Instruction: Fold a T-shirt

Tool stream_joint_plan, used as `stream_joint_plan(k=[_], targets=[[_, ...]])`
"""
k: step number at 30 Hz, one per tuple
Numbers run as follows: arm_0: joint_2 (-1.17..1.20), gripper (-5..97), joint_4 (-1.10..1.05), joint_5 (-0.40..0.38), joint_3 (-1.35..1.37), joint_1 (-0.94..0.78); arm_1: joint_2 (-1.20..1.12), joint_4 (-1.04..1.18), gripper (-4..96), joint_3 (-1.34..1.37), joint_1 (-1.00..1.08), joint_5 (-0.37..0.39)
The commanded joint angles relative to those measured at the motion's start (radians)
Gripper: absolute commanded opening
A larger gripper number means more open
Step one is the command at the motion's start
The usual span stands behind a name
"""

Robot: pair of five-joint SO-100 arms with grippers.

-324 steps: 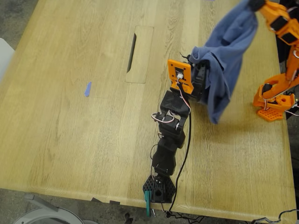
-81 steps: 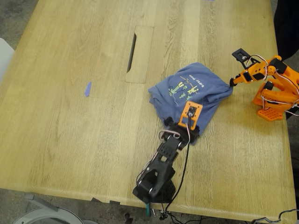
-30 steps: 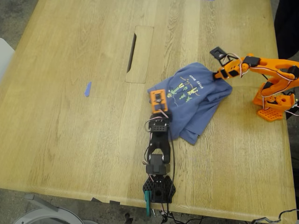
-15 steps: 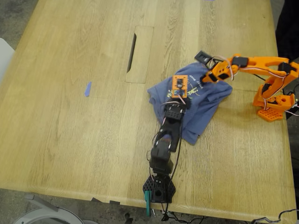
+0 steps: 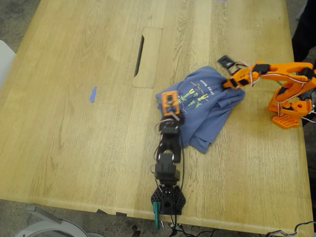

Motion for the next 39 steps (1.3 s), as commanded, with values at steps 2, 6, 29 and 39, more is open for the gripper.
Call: stream_joint_plan(k=[2,6,29,39], targets=[[0.270,10,0.061,0.000,0.081,-0.210,0.184,0.058,-0.1,0.067,0.184,-0.008],[0.399,9,0.143,0.003,0.098,-0.376,0.313,0.138,-0.1,0.080,0.390,-0.026],[1.144,9,0.793,-0.006,0.334,-1.404,0.994,0.396,-0.1,0.486,1.542,-0.120],[1.707,7,1.180,0.009,0.546,-1.453,1.203,0.581,0.0,0.578,1.496,-0.181]])
